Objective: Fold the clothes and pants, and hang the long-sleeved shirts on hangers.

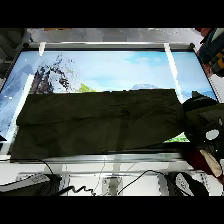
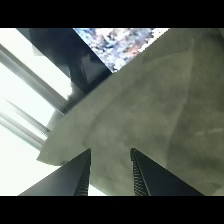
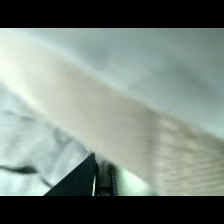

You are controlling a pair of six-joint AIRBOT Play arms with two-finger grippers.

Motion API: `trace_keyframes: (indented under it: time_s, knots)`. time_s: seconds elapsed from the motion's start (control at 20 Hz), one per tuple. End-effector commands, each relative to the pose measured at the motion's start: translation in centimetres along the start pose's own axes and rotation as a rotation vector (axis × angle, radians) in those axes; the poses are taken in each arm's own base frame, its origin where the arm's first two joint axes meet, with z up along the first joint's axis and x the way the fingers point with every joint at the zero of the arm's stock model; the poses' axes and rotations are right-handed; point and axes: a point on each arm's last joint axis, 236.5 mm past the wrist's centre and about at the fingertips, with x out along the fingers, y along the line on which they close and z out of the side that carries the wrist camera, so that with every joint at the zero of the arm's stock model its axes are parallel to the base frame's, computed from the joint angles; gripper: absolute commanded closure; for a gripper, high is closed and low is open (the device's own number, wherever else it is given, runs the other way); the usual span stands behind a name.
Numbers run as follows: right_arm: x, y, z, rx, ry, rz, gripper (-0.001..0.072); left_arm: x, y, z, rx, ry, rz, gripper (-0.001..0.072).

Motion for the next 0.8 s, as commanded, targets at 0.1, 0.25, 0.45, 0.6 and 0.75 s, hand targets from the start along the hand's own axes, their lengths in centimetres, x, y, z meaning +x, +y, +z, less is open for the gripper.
trace_keyframes:
  time_s: [0.1, 0.25, 0.45, 0.6, 0.75]
  knots:
    - [-1.9, 1.2, 1.9, -0.089, -0.068, 0.024, 0.0684, 0.7, 1.0, -2.0, -0.046, -0.004, 0.002, 0.04]
    - [-1.9, 1.3, 1.8, -0.087, -0.065, 0.026, 0.0684, 2.4, 2.0, -4.3, -0.096, 0.039, -0.009, 0.0242]
    - [-1.9, 1.3, 1.8, -0.087, -0.066, 0.027, 0.0684, 4.6, 2.5, -7.2, -0.146, 0.114, -0.027, -0.0002]
    - [-1.9, 1.4, 1.9, -0.087, -0.072, 0.029, 0.0684, 5.9, 2.6, -7.9, -0.156, 0.12, -0.026, 0.001]
    - [-1.9, 1.4, 1.9, -0.086, -0.072, 0.03, 0.0683, 7.4, 2.6, -9.4, -0.16, 0.152, -0.021, 0.001]
